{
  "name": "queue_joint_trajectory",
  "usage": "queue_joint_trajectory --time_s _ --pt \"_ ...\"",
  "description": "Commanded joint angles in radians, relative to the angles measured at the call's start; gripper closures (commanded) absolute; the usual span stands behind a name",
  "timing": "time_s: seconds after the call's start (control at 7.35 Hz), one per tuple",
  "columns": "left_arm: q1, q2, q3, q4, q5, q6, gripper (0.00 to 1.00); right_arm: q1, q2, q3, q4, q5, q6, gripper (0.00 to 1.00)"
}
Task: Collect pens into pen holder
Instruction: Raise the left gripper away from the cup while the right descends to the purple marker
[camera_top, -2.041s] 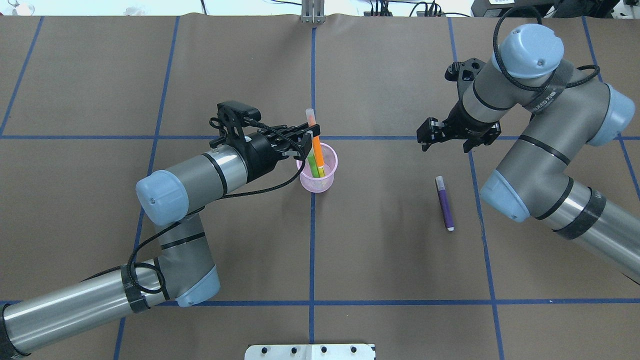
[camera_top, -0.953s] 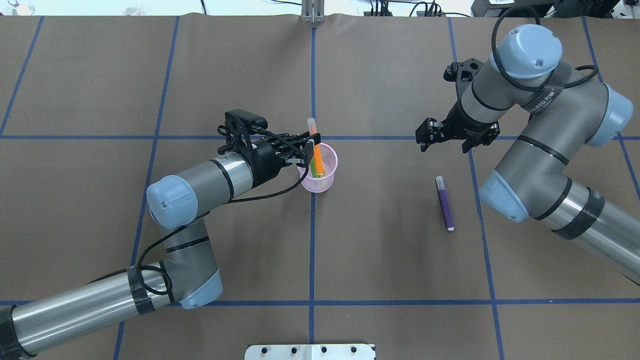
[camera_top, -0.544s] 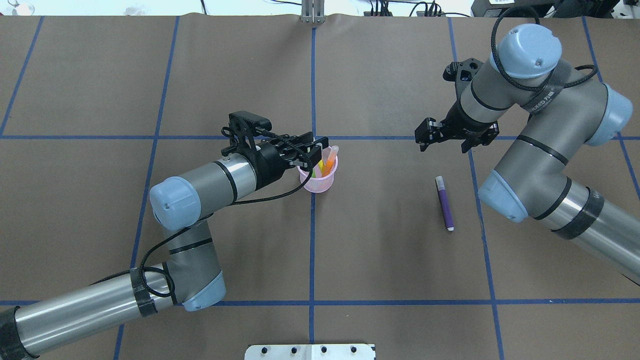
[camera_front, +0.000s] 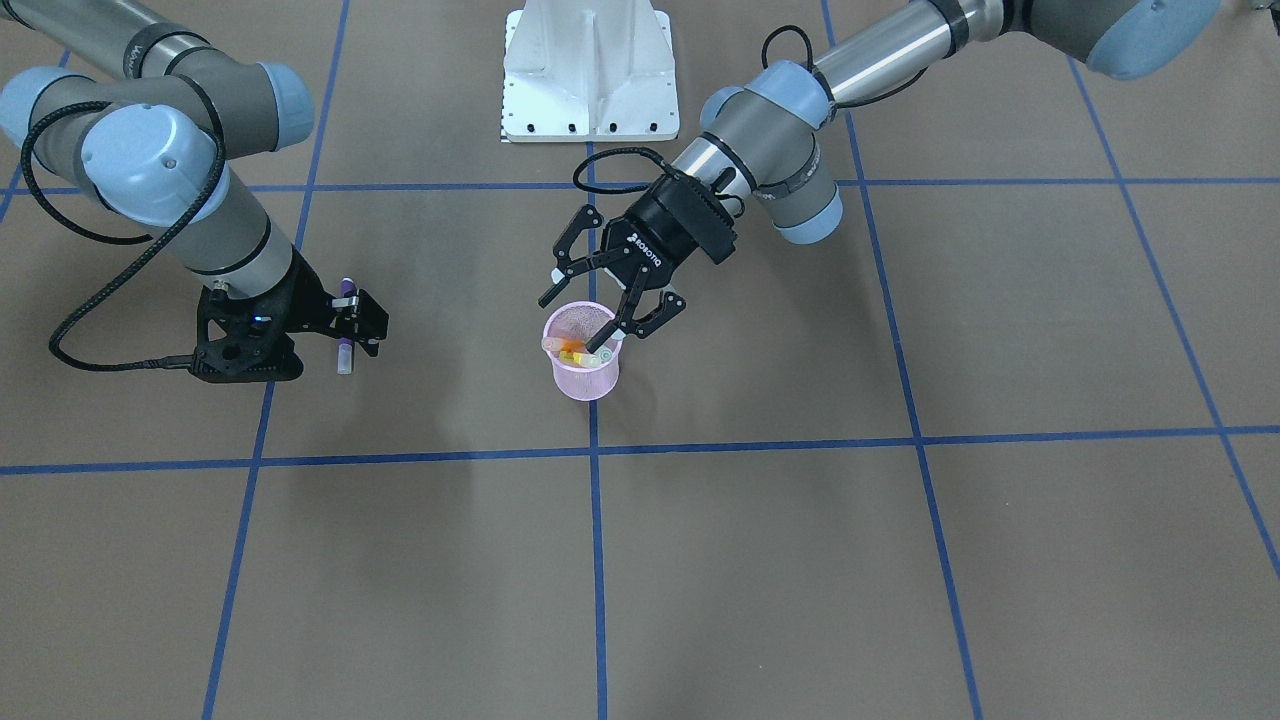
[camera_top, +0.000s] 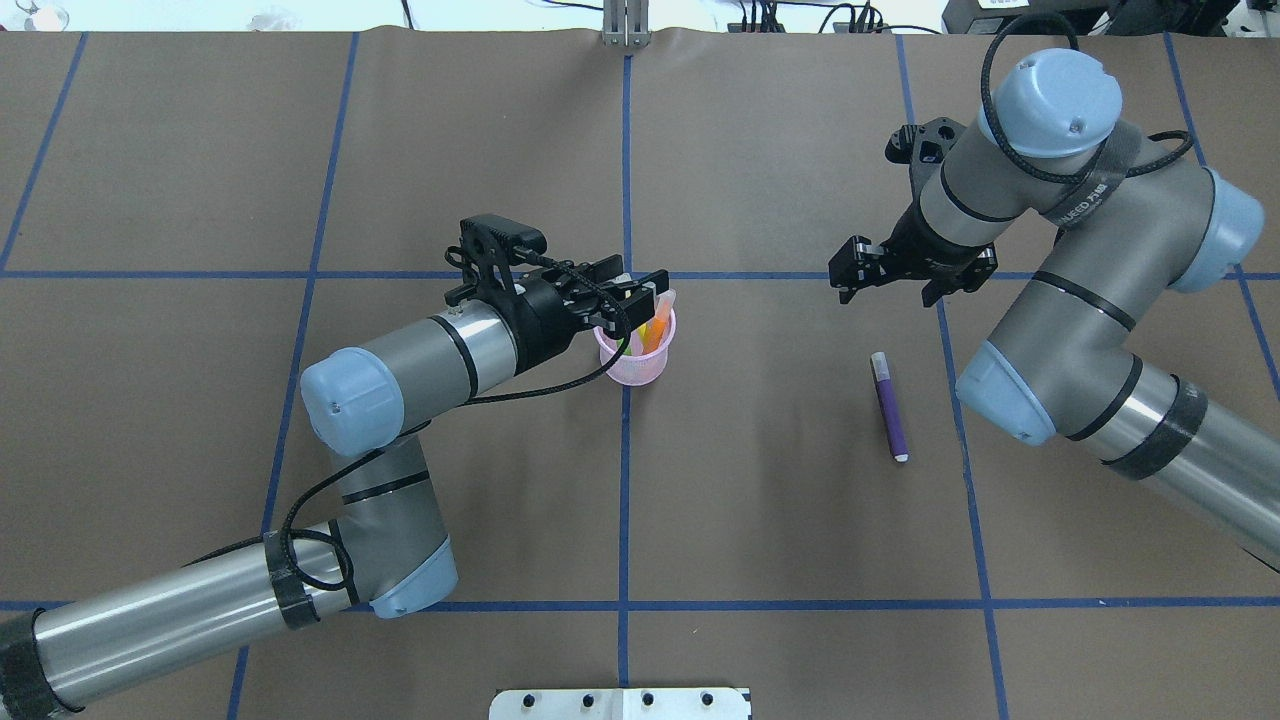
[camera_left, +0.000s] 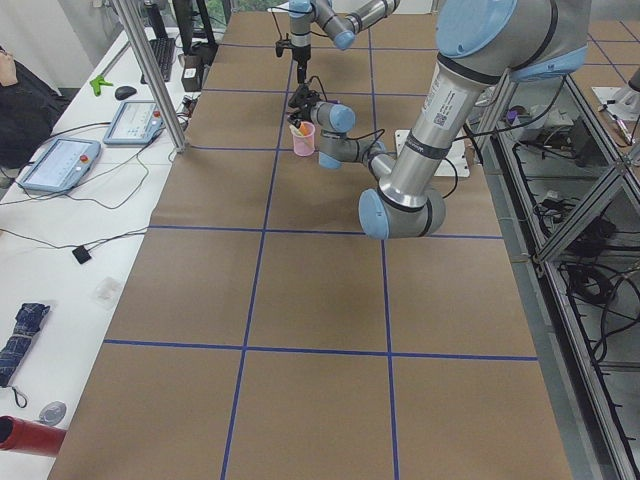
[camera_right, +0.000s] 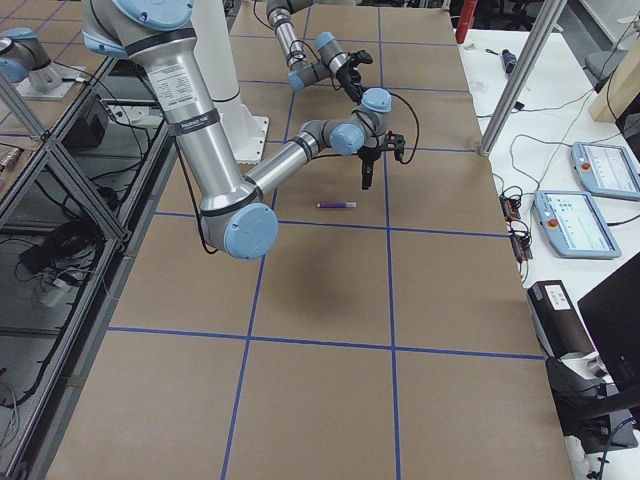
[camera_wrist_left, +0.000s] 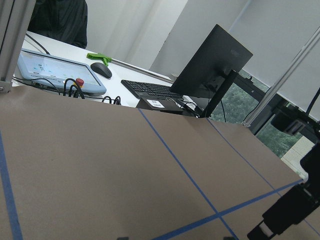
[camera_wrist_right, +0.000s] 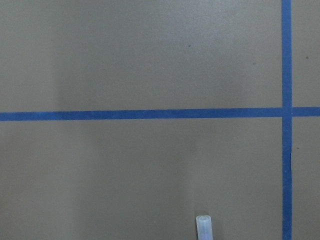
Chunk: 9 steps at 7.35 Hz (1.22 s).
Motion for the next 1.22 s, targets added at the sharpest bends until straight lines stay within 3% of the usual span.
queue_joint_trajectory --time_s 0.0,0.14,0.27,0.54,0.82,1.09 --pt "-0.082 -0.011 -0.031 0.103 -0.069 -0.092 0.26 -0.005 0.001 0.002 0.000 0.000 0.000 0.01" --pt "-0.148 -0.011 -0.086 0.249 -0.158 -0.120 0.10 -0.007 0.001 0.002 0.000 0.000 0.003 0.01" --pt "-0.182 -0.009 -0.145 0.370 -0.194 -0.122 0.01 -0.019 0.000 0.000 0.000 -0.003 0.000 0.01" --pt "-0.211 -0.009 -0.177 0.461 -0.228 -0.120 0.00 -0.046 -0.017 -0.006 0.000 -0.040 -0.011 0.01" --pt "-0.343 -0.027 -0.205 0.721 -0.484 -0.108 0.00 -0.068 -0.023 -0.006 0.000 -0.063 -0.014 0.01" --pt "-0.359 -0.026 -0.200 0.749 -0.510 -0.107 0.00 -0.102 -0.039 -0.008 0.002 -0.083 -0.028 0.01"
